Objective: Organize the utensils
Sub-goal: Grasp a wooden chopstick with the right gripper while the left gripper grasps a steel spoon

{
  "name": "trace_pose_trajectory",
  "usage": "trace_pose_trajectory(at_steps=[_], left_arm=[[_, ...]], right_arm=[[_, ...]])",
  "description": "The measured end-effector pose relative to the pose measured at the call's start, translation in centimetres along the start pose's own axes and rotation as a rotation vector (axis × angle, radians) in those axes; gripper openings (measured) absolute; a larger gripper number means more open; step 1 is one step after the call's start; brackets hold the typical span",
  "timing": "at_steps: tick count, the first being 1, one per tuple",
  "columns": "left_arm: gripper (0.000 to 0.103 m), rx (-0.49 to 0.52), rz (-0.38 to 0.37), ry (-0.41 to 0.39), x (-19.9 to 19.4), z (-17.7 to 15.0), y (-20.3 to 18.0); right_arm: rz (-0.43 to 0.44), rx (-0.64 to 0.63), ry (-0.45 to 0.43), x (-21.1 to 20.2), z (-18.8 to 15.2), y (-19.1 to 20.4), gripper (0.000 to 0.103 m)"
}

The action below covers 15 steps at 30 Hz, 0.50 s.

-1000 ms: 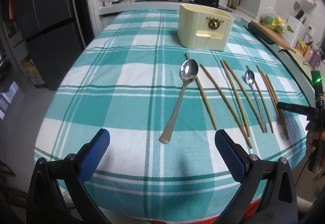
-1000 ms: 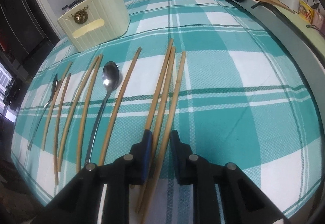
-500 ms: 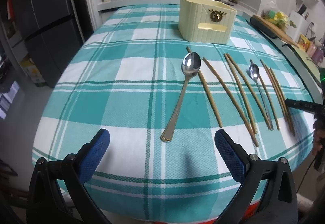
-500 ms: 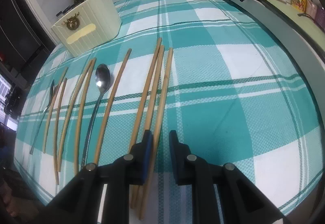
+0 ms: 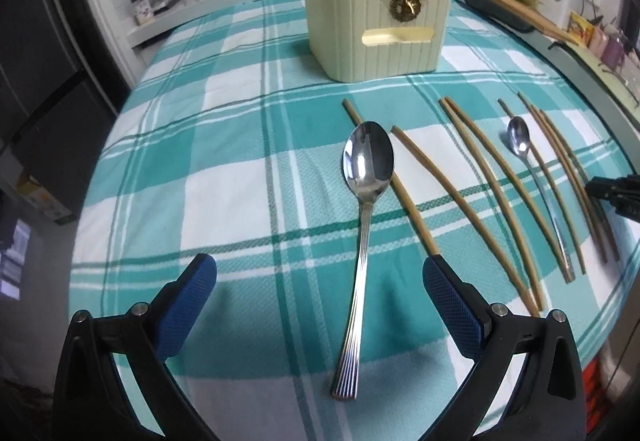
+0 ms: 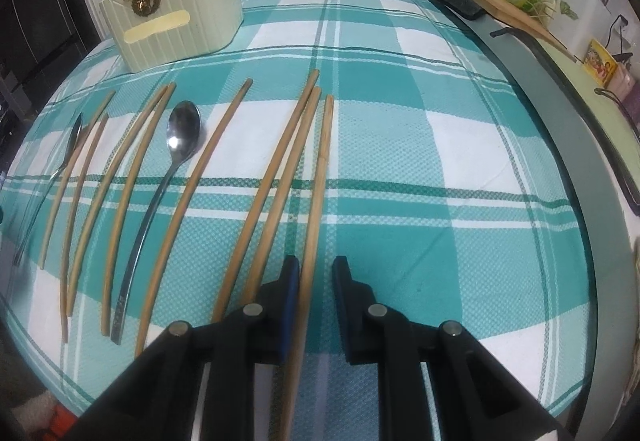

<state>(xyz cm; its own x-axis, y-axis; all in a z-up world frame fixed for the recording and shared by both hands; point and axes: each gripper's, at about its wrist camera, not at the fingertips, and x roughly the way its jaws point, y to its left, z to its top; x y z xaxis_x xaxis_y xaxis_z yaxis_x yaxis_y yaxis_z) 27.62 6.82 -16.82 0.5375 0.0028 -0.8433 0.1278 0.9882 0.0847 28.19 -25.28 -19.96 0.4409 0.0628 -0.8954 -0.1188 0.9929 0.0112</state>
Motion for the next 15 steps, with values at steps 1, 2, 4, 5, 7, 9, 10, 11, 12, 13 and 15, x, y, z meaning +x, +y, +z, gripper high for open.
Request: trace_pose_trajectory(at_steps=[1,2,4,5,7,9,10,11,12,13,15], left_arm=[[0.103,0.014,-0.008,0.022,1.1,0.6,-0.2],[0.103,0.025,-0.010,0.036,2.0,0.9,-0.4],[0.103,0.063,0.010,0.060,3.7,1.6,-0.9],[0.103,0.082,0.015,0.066,4.4,1.8,-1.2],[0.103,0.109,0.039,0.077,5.4,2.1,-1.5],[0.103,0.108,0.033,0.070,5.6,2.6,-1.2],[0.103,0.103,0.034,0.071,5.7,2.9,-1.0],[0.103,0.097,0.035,0.072,6.0,3.3,-0.8],[0.103,0.092,0.030,0.072,6.2,3.6,-0.7],[0.103,0.083,0.023,0.072,6.6,4.0,-0.5],[0.101,0.052,0.008,0.083,7.1,4.7,-0.3]], right_arm=[[0.008,-0.002,0.009,0.1,0.1,-0.2,0.017],[0.018,-0.003,0.020,0.1,0.3,-0.4,0.017],[0.035,-0.010,0.042,0.2,0.6,-0.9,0.017],[0.037,-0.016,0.052,0.3,0.7,-0.9,0.017],[0.044,-0.026,0.070,0.4,0.9,-1.2,0.017],[0.051,-0.030,0.085,0.5,1.2,-1.5,0.017],[0.050,-0.033,0.089,0.6,1.3,-1.6,0.017],[0.049,-0.038,0.092,0.6,1.5,-1.6,0.017],[0.045,-0.045,0.093,0.7,1.7,-1.7,0.017],[0.039,-0.054,0.094,0.8,1.9,-1.7,0.017],[0.039,-0.068,0.093,1.1,2.5,-1.9,0.017]])
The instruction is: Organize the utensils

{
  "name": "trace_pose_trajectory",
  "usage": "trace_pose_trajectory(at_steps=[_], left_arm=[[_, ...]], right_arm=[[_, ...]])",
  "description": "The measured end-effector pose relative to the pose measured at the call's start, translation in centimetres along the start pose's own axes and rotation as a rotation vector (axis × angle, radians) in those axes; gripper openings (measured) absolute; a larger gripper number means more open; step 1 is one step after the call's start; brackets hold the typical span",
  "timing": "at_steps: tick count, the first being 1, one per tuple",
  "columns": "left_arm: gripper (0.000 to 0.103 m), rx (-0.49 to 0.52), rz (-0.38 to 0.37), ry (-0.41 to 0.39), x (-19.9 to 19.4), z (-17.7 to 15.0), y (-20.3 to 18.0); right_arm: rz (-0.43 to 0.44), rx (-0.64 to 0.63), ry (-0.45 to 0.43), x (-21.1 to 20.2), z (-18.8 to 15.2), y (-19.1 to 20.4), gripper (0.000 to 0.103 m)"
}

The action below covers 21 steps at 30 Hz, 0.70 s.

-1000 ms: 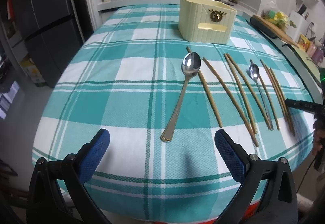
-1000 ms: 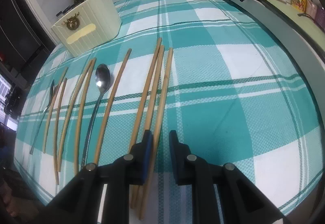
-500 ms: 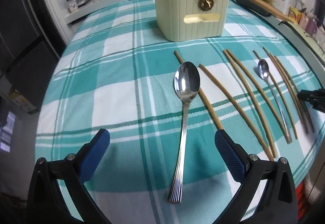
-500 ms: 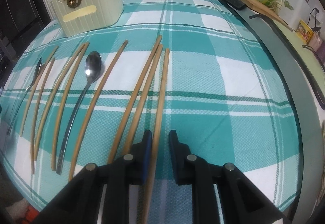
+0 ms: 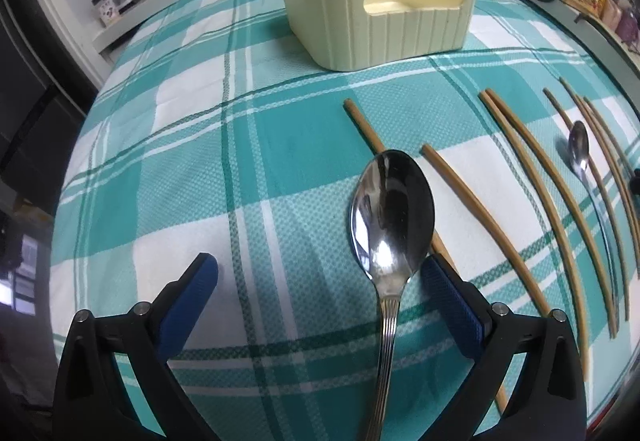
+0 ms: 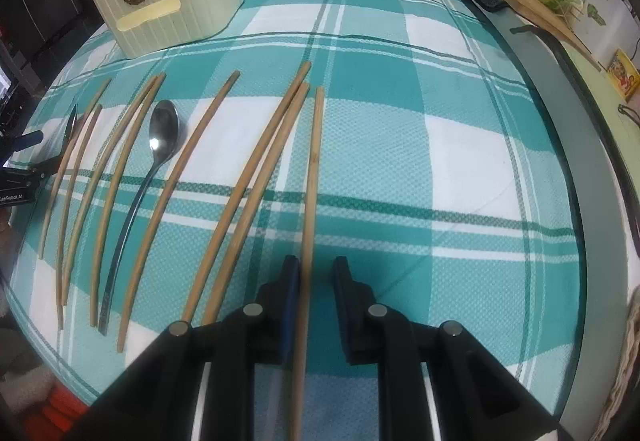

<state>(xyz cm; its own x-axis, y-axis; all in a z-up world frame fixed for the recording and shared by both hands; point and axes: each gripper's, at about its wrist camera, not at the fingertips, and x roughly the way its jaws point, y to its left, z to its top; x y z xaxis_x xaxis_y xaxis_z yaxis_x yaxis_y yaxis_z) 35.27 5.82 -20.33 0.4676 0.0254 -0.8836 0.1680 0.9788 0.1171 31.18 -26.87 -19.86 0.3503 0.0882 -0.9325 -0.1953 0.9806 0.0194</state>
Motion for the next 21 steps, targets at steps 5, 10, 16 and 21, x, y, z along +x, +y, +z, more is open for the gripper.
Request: trace_pose_trajectory(at_steps=[5,10,16,21], left_arm=[[0.093,-0.031,0.002,0.000,-0.1,0.3,-1.0],[0.072,-0.048,-0.072,0.018,-0.1,0.8,-1.0],[0.041,-0.030,-0.094,0.006,0.0,1.9,-1.4],[0.041,-0.066,-0.114,-0.028,-1.5,1.6,-0.1]], right_arm=[[0.030,-0.036,0.005,0.9,2.4,-0.4,0.017],[0.024,-0.099,0.028,1.8,4.9,0.3,0.017],[0.029,-0.108,0.027,3.0,7.9,1.1,0.011],[0.072,-0.028,-0.021,2.6,8.9,0.3,0.007]])
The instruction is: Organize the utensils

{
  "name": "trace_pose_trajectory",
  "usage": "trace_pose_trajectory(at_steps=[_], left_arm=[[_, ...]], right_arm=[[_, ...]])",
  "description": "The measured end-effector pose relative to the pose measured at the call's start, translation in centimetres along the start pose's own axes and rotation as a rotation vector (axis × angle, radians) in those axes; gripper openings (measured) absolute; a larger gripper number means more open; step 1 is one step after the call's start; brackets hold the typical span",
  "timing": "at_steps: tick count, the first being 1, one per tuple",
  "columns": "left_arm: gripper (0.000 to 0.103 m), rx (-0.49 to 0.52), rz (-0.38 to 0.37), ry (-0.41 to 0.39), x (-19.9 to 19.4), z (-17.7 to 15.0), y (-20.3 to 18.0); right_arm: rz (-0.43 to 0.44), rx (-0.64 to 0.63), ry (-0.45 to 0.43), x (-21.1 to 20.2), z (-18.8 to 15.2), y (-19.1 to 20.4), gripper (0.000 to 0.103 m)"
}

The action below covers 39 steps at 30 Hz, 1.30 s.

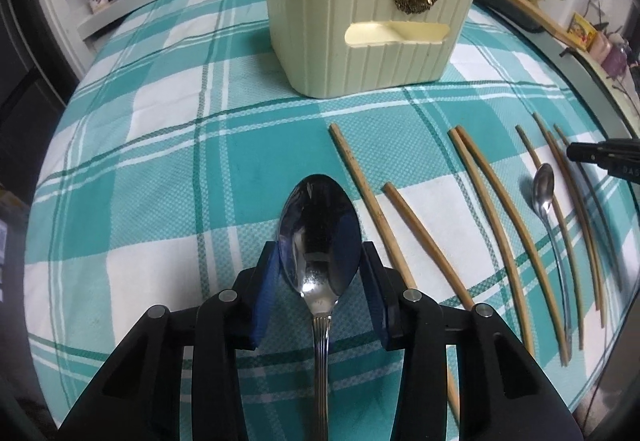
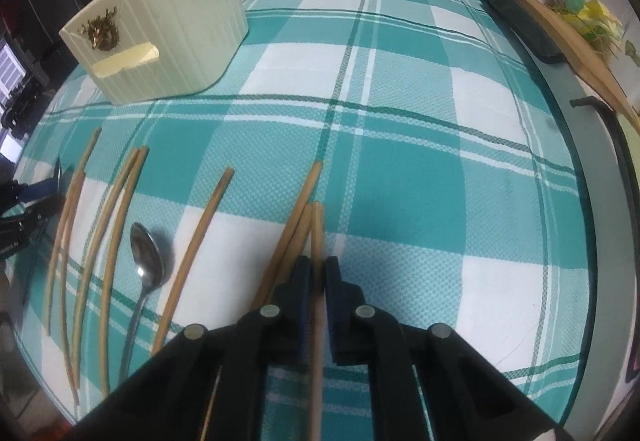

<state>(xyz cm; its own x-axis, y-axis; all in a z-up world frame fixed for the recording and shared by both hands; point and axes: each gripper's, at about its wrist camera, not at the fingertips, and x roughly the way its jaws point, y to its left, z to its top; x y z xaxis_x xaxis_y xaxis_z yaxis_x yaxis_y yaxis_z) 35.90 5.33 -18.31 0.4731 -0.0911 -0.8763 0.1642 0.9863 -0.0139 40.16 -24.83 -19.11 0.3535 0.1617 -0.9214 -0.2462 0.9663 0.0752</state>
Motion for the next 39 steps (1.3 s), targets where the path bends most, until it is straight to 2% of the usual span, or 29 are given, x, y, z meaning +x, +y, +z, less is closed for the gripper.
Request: trace_pose_trajectory(at_steps=[4,11,17,22,23,28,36,39], left_arm=[[0.041,-0.020,-0.003,-0.083,-3.7,-0.2,0.8],[0.041,-0.058,-0.037,-0.252,-11.6,-0.6,1.7],[0.041,-0.077,-0.056,-0.365,-15.8,-0.4,2.0],[0.040,-0.089,-0.058,-0.384,-16.1,0.2,2.1],[0.003,-0.086,-0.076,-0.382,-16.0,0.4,2.2],[0.003,-0.112,-0.093,-0.347,-15.4,1.0,2.8],[0.000,-0.159,-0.094,-0.313,-14.0,1.4,4.3],[0.001,-0.170,-0.086,-0.273,-13.2,1.7,4.8]], right_arm=[[0.049,0.052,-0.069,-2.5,-0.3,-0.4,0.007],[0.144,0.080,-0.234,-9.8,-1.8,0.6,0.007],[0.144,0.045,-0.385,-15.4,-2.7,2.2,0.007],[0.116,0.016,-0.489,-18.0,-3.1,3.5,0.007],[0.105,0.007,-0.508,-18.3,-3.0,3.8,0.007],[0.111,0.012,-0.568,-19.4,-2.3,4.2,0.007],[0.129,0.019,-0.582,-19.5,-1.6,4.4,0.007],[0.138,0.026,-0.585,-19.7,-1.7,4.2,0.007]])
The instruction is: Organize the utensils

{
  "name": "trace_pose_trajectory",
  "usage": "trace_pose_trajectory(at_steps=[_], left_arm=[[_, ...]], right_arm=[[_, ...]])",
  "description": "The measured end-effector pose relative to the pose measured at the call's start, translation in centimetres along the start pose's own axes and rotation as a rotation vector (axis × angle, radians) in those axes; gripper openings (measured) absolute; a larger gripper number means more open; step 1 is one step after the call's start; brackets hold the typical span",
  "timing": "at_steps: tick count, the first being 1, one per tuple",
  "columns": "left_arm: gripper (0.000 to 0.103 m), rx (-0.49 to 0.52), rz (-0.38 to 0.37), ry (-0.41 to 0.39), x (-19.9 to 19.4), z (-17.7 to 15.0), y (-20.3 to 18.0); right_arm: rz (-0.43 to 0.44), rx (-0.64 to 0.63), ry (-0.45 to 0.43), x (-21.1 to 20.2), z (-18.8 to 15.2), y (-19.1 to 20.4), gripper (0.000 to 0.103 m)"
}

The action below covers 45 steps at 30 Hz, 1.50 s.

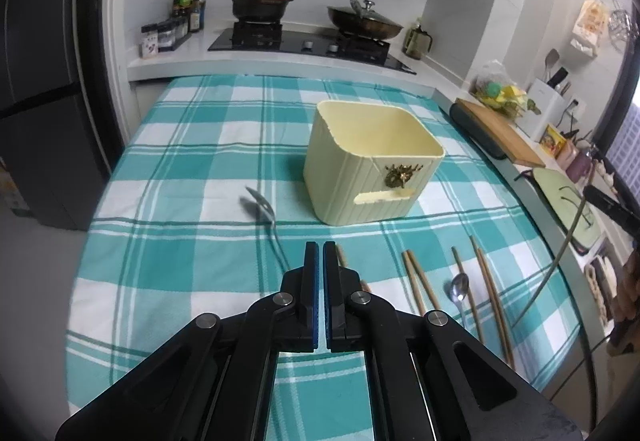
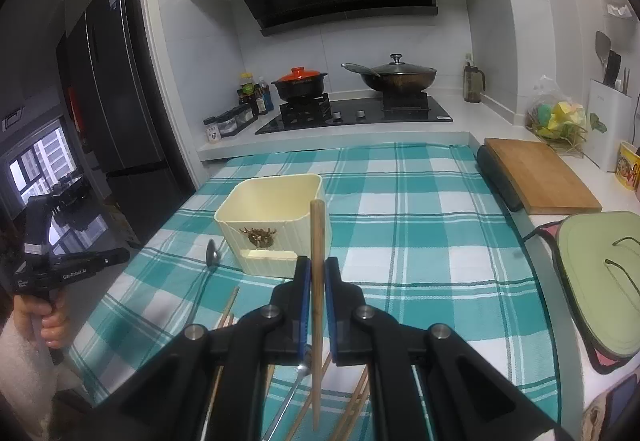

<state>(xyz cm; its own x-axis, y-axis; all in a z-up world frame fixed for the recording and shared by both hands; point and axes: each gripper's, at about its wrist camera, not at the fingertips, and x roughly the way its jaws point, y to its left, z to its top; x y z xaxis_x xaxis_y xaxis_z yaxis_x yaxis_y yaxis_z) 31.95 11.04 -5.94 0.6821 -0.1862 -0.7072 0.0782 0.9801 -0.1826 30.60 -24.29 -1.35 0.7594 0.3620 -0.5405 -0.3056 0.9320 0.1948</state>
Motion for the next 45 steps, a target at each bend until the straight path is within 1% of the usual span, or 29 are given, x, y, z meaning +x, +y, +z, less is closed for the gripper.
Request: trace_pose_trajectory(at_steps=[1,2,3,5,6,9,11,14,17,18,21,22,23,25,26,28,30,31,32,33,34,37,39,42,45], left_arm=[[0.004,-0.015,0.004,0.016,0.5,0.1,0.4],[0.019,-0.027,-0.001,0.033,0.9,0.1,0.7],[0.045,-0.038,0.007,0.049,1.6,0.2,1.2],[0.069,-0.048,0.058,0.058,3.0,0.3,2.0],[0.069,-0.049,0.076,0.074,4.0,0.4,2.4],[0.071,-0.077,0.095,0.148,7.7,0.5,3.5],[0.071,-0.079,0.134,0.191,10.3,0.6,3.9],[0.071,-0.078,0.171,0.247,14.0,1.0,4.1],[0.072,-0.085,0.245,0.284,17.0,1.9,4.6],[0.074,-0.080,0.272,0.295,18.0,2.3,4.7],[0.077,-0.021,0.364,0.342,20.7,3.2,4.4],[0.076,0.008,0.394,0.365,21.6,3.4,4.2],[0.074,0.032,0.410,0.380,22.2,3.5,4.1],[0.049,0.054,0.403,0.375,22.5,4.0,4.0],[0.037,0.056,0.389,0.388,22.6,4.2,4.1],[0.031,0.052,0.369,0.385,22.2,4.4,4.3],[0.014,0.068,0.369,0.351,21.2,4.4,4.5],[0.008,0.064,0.359,0.337,20.6,4.5,4.6],[0.004,0.041,0.326,0.323,19.9,4.5,5.0],[0.002,0.017,0.296,0.312,19.2,4.5,5.4],[0.001,0.004,0.288,0.295,18.4,4.3,5.7],[0.001,0.004,0.288,0.251,17.1,3.9,6.0],[0.000,-0.016,0.276,0.247,16.7,3.5,6.5],[0.000,-0.087,0.211,0.219,15.6,3.5,7.4],[0.000,-0.127,0.141,0.147,12.5,4.3,7.0]], right_arm=[[0.002,0.004,0.001,-0.1,0.0,-0.1,0.007],[0.004,0.007,0.005,-0.1,-0.1,-0.1,0.007],[0.006,0.010,0.007,-0.1,-0.1,-0.2,0.007],[0.013,0.013,0.009,-0.3,-0.2,-0.2,0.007],[0.013,0.009,0.008,-0.5,-0.2,-0.1,0.007],[0.017,0.000,0.000,-0.9,-0.3,0.0,0.007],[0.019,-0.006,-0.003,-1.0,-0.4,0.0,0.007],[0.019,-0.010,0.000,-0.9,-0.4,-0.1,0.007],[0.020,-0.005,0.008,-0.5,-0.5,-0.5,0.007],[0.023,0.001,0.012,-0.3,-0.5,-0.7,0.007],[0.030,0.012,0.020,0.2,-0.4,-1.1,0.007],[0.032,0.014,0.022,0.3,-0.4,-1.2,0.007],[0.034,0.016,0.023,0.5,-0.4,-1.3,0.007],[0.039,0.025,0.024,0.8,-0.4,-1.4,0.007],[0.042,0.031,0.024,0.9,-0.4,-1.5,0.007],[0.047,0.042,0.023,1.1,-0.4,-1.8,0.007],[0.053,0.048,0.024,1.3,-0.4,-1.9,0.007],[0.055,0.050,0.023,1.4,-0.4,-1.9,0.007],[0.057,0.050,0.022,1.4,-0.4,-1.9,0.007],[0.058,0.052,0.022,1.4,-0.4,-1.9,0.007],[0.061,0.053,0.021,1.4,-0.5,-1.9,0.007],[0.061,0.046,0.018,1.3,-0.5,-1.7,0.007],[0.063,0.045,0.019,1.3,-0.6,-1.5,0.007],[0.063,0.044,0.022,1.1,-0.8,-1.1,0.007],[0.059,0.031,0.014,0.4,-0.8,-0.6,0.007]])
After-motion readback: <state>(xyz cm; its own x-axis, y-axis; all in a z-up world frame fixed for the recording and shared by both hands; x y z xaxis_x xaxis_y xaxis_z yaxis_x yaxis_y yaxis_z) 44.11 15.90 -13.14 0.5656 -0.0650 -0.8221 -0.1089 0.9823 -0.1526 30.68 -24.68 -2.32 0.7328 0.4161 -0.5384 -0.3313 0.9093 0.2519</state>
